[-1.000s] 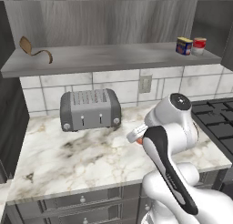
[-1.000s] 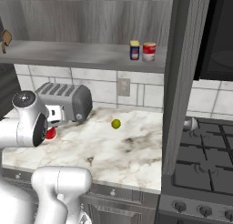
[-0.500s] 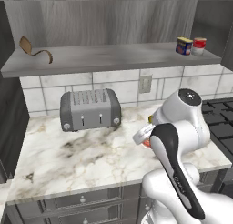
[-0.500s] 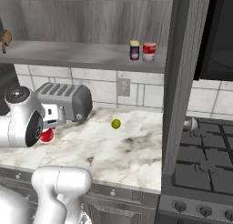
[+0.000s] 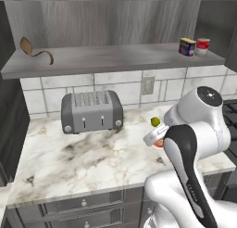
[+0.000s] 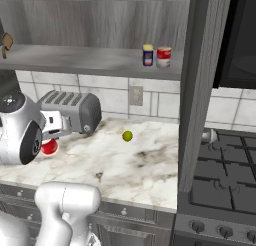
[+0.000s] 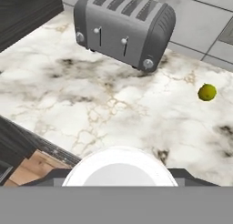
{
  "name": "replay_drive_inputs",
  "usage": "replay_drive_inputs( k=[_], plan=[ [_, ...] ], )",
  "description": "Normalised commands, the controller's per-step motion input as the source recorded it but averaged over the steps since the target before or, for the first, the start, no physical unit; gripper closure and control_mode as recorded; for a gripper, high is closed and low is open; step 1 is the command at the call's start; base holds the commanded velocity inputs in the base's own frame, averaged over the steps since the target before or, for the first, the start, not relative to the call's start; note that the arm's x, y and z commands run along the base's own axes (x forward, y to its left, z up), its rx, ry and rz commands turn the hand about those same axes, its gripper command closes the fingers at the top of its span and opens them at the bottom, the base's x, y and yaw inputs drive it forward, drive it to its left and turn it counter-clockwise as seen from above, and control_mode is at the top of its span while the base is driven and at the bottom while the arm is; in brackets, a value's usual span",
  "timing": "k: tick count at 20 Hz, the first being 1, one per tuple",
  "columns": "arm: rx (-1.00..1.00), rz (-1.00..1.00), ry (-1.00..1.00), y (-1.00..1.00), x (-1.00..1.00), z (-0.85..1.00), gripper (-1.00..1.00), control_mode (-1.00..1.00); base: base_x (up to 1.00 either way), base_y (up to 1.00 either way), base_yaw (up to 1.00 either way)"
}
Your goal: Pick the cans from the counter and place them in their designated side in the cabinet.
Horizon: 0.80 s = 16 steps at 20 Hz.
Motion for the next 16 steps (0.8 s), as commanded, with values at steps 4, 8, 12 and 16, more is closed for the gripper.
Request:
replay_drive_inputs(
  k=[4,8,12,16],
  plan=[
    [0.03,0.02,-0.12,-0.14,-0.11,0.11,1.00,-1.00,0.00,0.00,0.00],
    [0.03,0.03,-0.13,-0.14,-0.08,0.09,1.00,-1.00,0.00,0.00,0.00],
    [0.02,0.02,-0.14,-0.11,-0.11,0.11,1.00,-1.00,0.00,0.00,0.00],
    [0.01,0.02,-0.17,-0.09,-0.19,0.14,1.00,-1.00,0.00,0.00,0.00]
  ],
)
